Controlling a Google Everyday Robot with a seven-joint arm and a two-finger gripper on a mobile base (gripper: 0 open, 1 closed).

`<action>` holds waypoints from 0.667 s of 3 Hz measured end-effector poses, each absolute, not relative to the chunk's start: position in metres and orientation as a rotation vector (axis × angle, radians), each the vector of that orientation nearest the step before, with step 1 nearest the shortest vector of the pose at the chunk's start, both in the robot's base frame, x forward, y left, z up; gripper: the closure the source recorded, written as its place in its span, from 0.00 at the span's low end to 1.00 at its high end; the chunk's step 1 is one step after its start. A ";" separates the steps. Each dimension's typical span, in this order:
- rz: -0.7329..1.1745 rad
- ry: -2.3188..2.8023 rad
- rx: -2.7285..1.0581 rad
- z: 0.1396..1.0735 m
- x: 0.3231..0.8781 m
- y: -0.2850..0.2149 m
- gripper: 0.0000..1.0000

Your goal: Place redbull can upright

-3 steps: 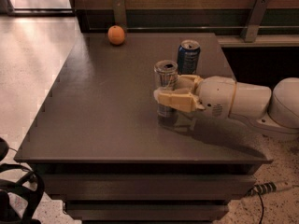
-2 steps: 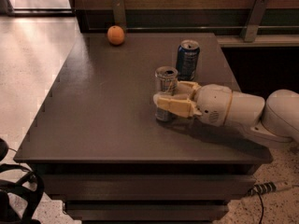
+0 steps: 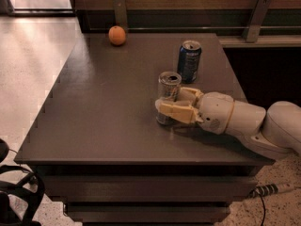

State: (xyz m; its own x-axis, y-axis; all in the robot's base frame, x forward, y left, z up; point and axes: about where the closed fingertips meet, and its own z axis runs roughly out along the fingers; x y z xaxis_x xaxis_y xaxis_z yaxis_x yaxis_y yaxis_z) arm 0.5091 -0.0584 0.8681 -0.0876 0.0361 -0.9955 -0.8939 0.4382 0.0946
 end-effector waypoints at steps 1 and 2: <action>0.938 1.447 -0.810 0.868 0.509 -0.058 0.77; 0.939 1.446 -0.812 0.868 0.509 -0.057 0.45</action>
Offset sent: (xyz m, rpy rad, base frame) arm 0.0000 0.0000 0.0000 0.0000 0.0000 0.0000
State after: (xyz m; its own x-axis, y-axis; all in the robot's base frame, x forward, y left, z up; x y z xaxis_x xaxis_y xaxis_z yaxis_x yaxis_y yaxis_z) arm 0.5089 -0.0575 0.8684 -0.0873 0.0357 -0.9955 -0.8947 0.4366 0.0941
